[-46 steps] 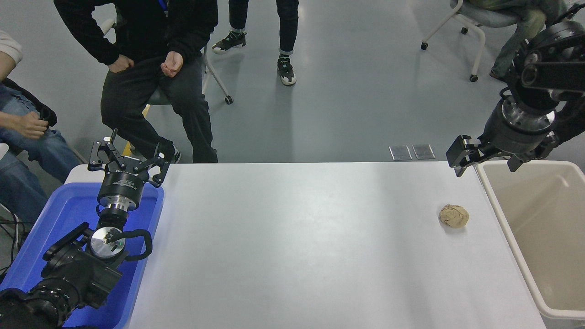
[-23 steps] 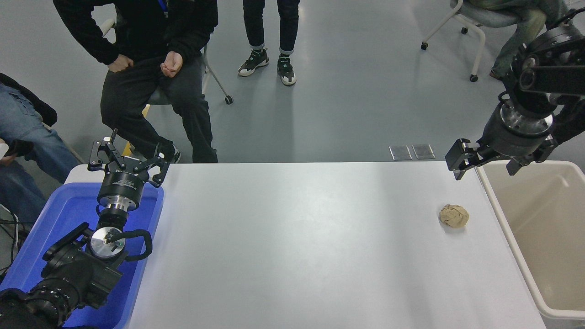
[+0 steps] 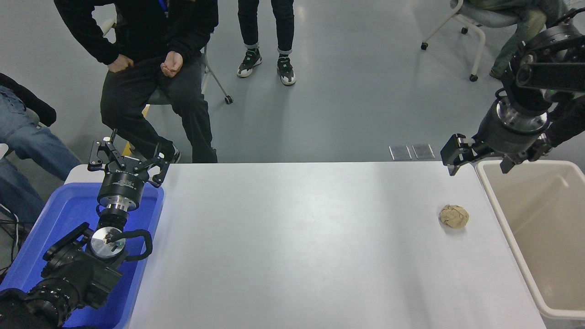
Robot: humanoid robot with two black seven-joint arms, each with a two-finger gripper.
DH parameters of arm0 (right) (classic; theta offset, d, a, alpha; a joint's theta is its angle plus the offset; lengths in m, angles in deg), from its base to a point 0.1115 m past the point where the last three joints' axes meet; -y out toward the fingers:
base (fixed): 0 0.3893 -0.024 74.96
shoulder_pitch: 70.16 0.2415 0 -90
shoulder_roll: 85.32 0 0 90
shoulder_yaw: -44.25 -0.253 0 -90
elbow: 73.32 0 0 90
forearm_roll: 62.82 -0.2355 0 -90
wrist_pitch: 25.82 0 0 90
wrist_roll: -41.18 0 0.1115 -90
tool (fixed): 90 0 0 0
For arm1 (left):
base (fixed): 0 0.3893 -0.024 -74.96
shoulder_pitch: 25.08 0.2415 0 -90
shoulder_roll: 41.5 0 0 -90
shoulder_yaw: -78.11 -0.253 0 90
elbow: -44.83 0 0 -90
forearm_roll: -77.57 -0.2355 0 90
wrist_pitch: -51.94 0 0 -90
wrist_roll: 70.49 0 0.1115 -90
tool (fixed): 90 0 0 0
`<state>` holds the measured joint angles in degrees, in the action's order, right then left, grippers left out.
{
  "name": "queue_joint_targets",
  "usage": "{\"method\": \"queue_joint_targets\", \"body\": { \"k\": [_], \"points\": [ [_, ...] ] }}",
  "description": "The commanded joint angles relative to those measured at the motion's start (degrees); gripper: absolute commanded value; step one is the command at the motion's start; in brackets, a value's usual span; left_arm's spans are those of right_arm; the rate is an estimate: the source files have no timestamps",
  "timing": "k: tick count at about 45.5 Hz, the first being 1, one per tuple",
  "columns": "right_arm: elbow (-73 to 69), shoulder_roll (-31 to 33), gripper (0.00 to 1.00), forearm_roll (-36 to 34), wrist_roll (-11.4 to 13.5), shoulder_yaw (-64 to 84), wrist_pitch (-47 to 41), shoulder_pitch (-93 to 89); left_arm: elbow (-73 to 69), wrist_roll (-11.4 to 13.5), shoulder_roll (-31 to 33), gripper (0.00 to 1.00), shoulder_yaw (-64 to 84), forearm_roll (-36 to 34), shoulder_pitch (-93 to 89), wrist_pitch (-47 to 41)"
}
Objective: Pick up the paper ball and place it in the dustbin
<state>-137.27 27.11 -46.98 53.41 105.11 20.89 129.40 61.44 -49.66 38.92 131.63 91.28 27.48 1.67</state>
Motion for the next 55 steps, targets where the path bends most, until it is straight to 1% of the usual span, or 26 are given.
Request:
{"method": "queue_joint_targets", "body": {
  "k": [1, 5, 11, 18, 22, 27, 33, 36, 47, 55],
  "points": [
    [0.3, 0.2, 1.00, 0.5, 0.2, -0.1, 9.3, -4.6, 0.0, 0.0, 0.0, 0.99, 0.0, 0.0, 0.0, 0.0],
    [1.6, 0.3, 1.00, 0.6, 0.2, -0.1, 14.7, -6.7, 0.0, 0.0, 0.0, 0.99, 0.0, 0.0, 0.0, 0.0],
    [3.6, 0.0, 1.00, 0.8, 0.3, -1.4, 18.1, -10.3, 0.0, 0.0, 0.0, 0.99, 0.0, 0.0, 0.0, 0.0],
    [7.8, 0.0, 1.00, 0.7, 0.3, -6.3, 23.8, -16.8, 0.0, 0.0, 0.0, 0.99, 0.0, 0.0, 0.0, 0.0],
    [9.7, 0.7, 1.00, 0.7, 0.3, -9.6, 23.9, -19.9, 0.0, 0.0, 0.0, 0.99, 0.0, 0.0, 0.0, -0.1],
    [13.4, 0.6, 1.00, 0.2, 0.2, -10.3, 24.2, -23.7, 0.0, 0.0, 0.0, 0.99, 0.0, 0.0, 0.0, 0.0],
    [20.2, -0.4, 1.00, -0.1, 0.1, -10.4, 25.3, -29.9, 0.0, 0.0, 0.0, 0.99, 0.1, 0.0, 0.0, 0.0],
    [22.5, -2.0, 1.00, -0.2, 0.2, -11.2, 27.1, -32.0, 0.0, 0.0, 0.0, 0.99, 0.0, 0.0, 0.0, 0.0],
    [23.3, -3.0, 1.00, 0.7, 0.2, -12.7, 30.3, -35.8, 0.0, 0.0, 0.0, 0.99, 0.0, 0.0, 0.0, 0.0],
    [24.0, -3.4, 1.00, 1.0, -0.1, -13.5, 37.3, -40.4, 0.0, 0.0, 0.0, 0.99, 0.0, 0.0, 0.0, 0.0]
  ]
}}
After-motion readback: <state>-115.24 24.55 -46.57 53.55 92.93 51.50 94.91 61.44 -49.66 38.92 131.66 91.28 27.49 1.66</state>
